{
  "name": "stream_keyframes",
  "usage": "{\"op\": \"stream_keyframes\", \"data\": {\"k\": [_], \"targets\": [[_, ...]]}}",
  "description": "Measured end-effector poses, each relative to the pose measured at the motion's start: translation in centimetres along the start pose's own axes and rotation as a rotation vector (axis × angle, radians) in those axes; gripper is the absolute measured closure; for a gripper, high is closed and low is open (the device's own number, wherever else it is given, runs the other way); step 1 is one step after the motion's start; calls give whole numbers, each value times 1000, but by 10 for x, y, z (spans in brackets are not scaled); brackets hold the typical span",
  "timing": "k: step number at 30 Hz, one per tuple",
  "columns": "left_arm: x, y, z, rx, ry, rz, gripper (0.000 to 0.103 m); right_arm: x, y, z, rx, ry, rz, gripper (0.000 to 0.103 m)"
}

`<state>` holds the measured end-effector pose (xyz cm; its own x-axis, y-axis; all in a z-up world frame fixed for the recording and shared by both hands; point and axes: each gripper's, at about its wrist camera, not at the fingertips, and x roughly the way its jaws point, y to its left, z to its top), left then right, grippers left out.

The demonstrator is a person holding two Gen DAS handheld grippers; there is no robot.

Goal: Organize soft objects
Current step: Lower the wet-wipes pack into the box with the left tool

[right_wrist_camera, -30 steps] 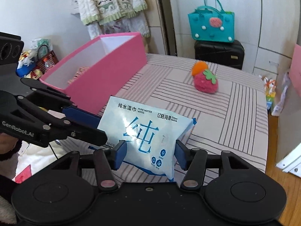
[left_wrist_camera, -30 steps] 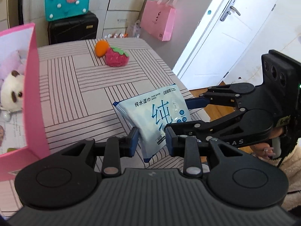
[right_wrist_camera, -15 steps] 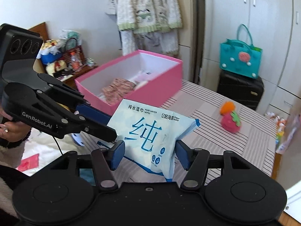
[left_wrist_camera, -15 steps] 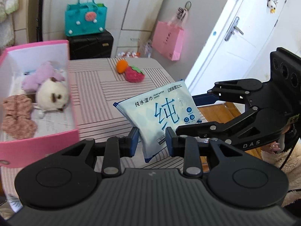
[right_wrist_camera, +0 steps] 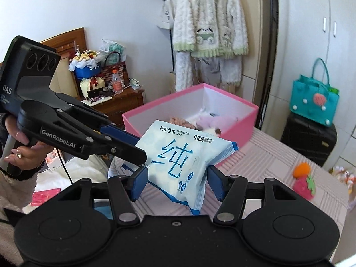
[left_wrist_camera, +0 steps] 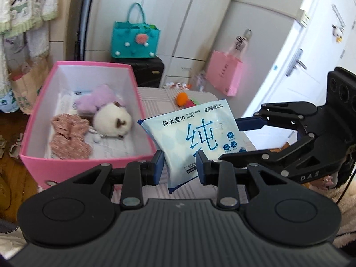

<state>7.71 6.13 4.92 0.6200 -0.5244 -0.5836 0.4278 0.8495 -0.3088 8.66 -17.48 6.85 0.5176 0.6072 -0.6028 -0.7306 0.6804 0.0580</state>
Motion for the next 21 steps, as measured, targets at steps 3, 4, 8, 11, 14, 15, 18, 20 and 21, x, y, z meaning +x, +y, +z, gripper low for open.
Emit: {"op": "stream_keyframes", "data": {"k": [3, 4, 8, 11, 14, 15, 18, 20, 21], "targets": [[-3, 14, 8, -8, -37, 45, 74, 8, -4, 11, -10, -19, 18, 50], [-5, 20, 11, -12, -51, 57, 74, 11, -5, 15, -12, -28, 24, 56], [-4, 49, 23, -57, -94, 89, 74, 28, -11, 33, -8, -49, 74, 71], [3, 68, 30, -88, -96, 108, 74, 47, -14, 44, -13, -53, 75, 73], [14, 86, 35, -105, -89, 159, 74, 71, -20, 54, 4, -44, 98, 74], [19, 92, 37, -114, -82, 173, 74, 80, -21, 58, 8, -37, 100, 74], [31, 112, 41, -132, -58, 213, 74, 110, -28, 64, 35, -6, 120, 74], [38, 122, 43, -120, -25, 237, 74, 130, -33, 64, 65, 23, 149, 74], [42, 124, 44, -102, -8, 252, 74, 138, -36, 64, 84, 37, 168, 74]]}}
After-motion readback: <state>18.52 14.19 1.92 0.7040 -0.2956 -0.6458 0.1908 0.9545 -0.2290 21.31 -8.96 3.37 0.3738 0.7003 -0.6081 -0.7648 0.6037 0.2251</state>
